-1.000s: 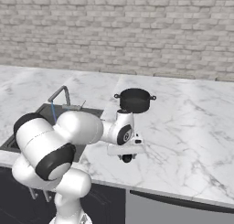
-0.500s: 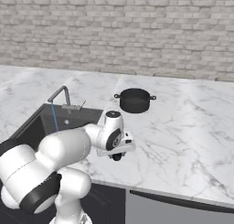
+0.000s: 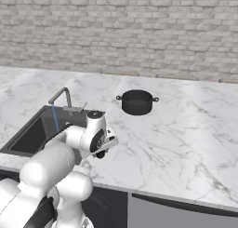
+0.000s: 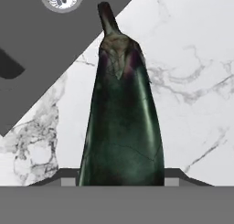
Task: Turn on the sink faucet. Then move the eggplant from the counter to the sink. Turn off the sink. Move the vegetable from the sink to the pot next to the stove. Finally move the pot to the front center burner.
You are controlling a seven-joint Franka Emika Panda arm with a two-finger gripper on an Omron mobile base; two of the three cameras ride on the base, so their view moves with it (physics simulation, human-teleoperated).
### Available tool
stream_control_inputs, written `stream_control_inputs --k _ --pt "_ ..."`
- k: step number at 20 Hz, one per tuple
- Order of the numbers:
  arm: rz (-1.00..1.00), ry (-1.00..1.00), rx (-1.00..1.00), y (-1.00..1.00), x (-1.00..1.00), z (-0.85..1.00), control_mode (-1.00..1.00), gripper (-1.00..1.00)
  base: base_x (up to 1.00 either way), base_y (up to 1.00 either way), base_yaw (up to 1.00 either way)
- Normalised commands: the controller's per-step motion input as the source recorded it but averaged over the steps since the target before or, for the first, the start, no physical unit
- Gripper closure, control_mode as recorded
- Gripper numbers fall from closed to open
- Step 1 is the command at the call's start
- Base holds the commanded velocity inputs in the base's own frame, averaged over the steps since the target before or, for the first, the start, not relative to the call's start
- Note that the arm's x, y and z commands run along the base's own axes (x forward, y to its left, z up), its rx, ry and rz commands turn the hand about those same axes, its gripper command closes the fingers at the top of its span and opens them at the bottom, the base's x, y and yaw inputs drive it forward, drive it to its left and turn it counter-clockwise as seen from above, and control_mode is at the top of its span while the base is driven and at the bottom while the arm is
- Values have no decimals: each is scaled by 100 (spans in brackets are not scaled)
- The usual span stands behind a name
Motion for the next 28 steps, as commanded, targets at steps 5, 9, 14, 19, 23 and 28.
stream_control_inputs --k 5,9,14,19,23,28 --pt "23 0 1 89 24 3 -100 100 0 0 0" --pt "20 0 0 97 23 0 -100 100 0 0 0" --pt "17 0 -3 87 11 -21 -100 100 0 0 0" --pt "7 4 -5 35 10 -22 -100 100 0 0 0" --pt "0 0 -1 49 34 -10 -100 100 0 0 0" --pt "0 0 0 20 30 -6 -100 100 0 0 0"
